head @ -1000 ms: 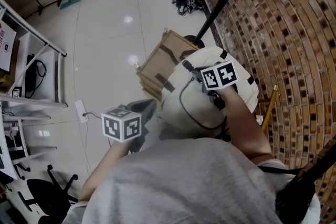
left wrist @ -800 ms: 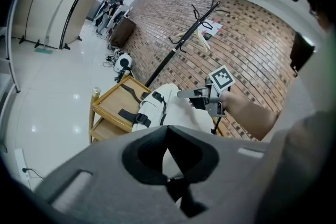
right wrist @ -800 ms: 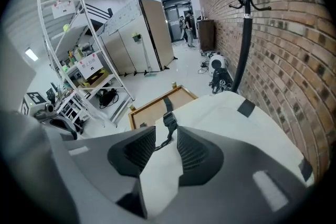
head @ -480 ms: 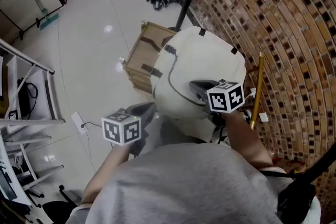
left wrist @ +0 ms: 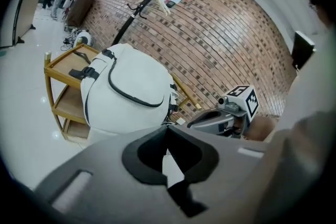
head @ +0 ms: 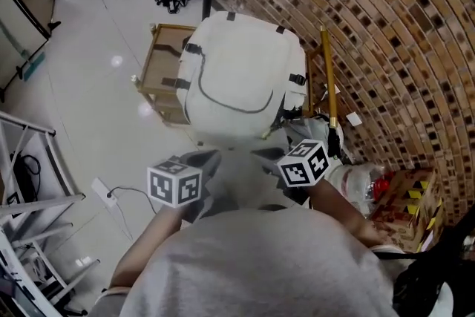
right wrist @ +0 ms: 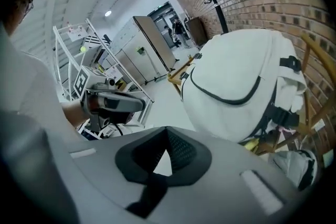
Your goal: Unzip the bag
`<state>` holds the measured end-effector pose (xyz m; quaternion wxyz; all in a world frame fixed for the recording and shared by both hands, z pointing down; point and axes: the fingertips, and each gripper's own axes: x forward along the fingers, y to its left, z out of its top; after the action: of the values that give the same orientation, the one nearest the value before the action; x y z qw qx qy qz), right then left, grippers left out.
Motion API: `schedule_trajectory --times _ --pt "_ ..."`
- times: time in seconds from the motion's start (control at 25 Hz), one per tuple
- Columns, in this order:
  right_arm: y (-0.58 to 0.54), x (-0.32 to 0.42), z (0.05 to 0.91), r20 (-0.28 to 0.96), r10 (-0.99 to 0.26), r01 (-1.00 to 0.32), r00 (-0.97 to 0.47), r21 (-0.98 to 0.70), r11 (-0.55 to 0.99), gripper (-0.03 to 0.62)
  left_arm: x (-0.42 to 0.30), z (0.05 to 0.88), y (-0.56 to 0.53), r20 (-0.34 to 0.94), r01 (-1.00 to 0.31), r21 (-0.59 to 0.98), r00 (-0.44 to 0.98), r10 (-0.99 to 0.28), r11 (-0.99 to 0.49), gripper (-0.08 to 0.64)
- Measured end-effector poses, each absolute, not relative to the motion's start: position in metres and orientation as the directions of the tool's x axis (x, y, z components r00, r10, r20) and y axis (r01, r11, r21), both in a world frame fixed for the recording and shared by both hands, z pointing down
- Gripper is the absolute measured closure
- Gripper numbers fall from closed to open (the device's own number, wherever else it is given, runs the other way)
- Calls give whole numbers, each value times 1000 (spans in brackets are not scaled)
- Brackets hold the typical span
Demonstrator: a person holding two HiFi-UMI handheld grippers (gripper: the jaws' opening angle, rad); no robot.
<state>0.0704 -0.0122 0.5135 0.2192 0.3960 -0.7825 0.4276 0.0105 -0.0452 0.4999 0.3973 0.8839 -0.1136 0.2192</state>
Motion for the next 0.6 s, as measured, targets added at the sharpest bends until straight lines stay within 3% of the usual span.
schedule_trajectory --times 0.28,0.6 --pt "77 70 509 647 -498 -814 -577 -510 280 591 17 505 44 484 -346 645 875 15 -682 560" --pt "266 54 521 629 -566 -842 -533 -463 277 591 4 497 219 474 -308 595 880 15 -742 560"
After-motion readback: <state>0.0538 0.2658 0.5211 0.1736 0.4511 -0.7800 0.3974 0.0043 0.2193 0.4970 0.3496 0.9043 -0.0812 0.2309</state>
